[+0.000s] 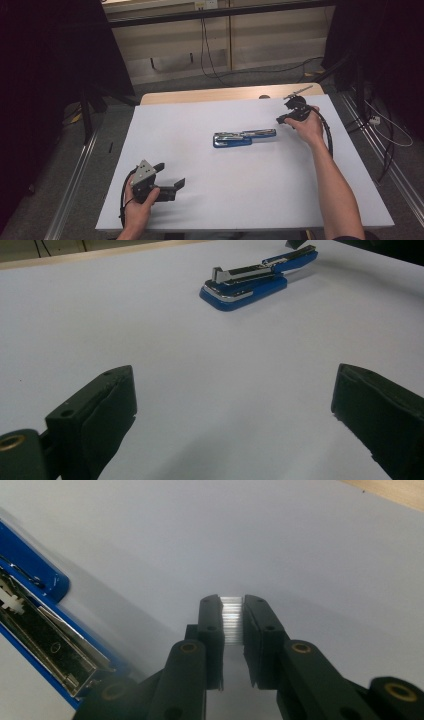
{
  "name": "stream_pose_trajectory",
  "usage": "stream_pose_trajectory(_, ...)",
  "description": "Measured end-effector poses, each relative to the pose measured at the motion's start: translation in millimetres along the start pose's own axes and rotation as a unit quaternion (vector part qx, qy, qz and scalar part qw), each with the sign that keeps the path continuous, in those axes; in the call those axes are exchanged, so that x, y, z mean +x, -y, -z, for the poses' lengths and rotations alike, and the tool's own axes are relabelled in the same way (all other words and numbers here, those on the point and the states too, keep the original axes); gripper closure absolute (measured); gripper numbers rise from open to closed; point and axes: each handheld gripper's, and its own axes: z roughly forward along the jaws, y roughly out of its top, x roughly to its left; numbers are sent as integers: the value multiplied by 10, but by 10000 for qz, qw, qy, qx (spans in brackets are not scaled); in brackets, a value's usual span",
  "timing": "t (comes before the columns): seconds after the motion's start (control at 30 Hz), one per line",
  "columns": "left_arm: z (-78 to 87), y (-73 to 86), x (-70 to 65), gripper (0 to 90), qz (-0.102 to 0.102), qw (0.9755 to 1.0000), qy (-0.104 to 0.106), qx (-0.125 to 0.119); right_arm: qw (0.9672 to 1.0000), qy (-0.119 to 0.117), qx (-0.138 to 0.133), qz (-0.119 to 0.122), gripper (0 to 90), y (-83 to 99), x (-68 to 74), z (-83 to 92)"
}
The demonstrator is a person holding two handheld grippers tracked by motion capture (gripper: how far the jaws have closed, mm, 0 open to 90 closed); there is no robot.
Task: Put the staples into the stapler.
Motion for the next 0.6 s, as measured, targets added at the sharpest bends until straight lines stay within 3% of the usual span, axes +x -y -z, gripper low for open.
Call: stream_pose_trajectory(0.6, -13, 1, 3, 45, 57, 10000, -4, 34, 9986, -184, -311, 398, 791, -112, 213, 70)
